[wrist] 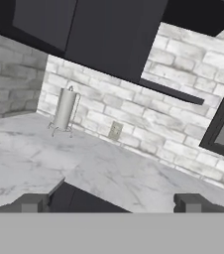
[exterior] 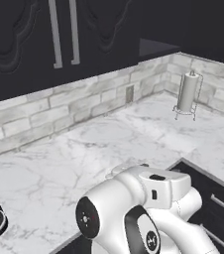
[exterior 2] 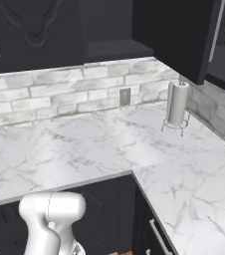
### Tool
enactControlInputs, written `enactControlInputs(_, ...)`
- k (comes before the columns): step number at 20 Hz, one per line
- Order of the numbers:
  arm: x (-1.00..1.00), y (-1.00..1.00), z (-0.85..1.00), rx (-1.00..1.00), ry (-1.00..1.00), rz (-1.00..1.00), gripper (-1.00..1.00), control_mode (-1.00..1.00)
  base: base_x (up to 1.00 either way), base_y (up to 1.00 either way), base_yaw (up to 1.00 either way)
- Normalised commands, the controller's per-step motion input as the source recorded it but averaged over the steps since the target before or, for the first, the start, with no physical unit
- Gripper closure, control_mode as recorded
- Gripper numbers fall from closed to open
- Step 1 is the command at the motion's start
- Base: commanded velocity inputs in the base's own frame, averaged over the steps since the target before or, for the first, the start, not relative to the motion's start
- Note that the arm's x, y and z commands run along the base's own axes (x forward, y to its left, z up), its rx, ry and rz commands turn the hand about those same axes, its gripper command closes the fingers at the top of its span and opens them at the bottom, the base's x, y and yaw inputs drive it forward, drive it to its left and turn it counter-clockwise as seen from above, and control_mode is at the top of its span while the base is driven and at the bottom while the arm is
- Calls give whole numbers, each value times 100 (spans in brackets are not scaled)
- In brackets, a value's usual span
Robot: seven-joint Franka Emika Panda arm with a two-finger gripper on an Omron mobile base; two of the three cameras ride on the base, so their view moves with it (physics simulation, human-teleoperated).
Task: Close all open cabinet doors.
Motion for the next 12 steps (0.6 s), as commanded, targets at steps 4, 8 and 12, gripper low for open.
enactControlInputs(4, 0, 0, 0, 0, 0, 0, -100, 100, 25, -35, -19)
enactControlInputs(8, 0, 0, 0, 0, 0, 0, -100, 100, 41, -38, -8)
enactControlInputs(12, 0, 0, 0, 0, 0, 0, -100, 100, 38, -47, 0)
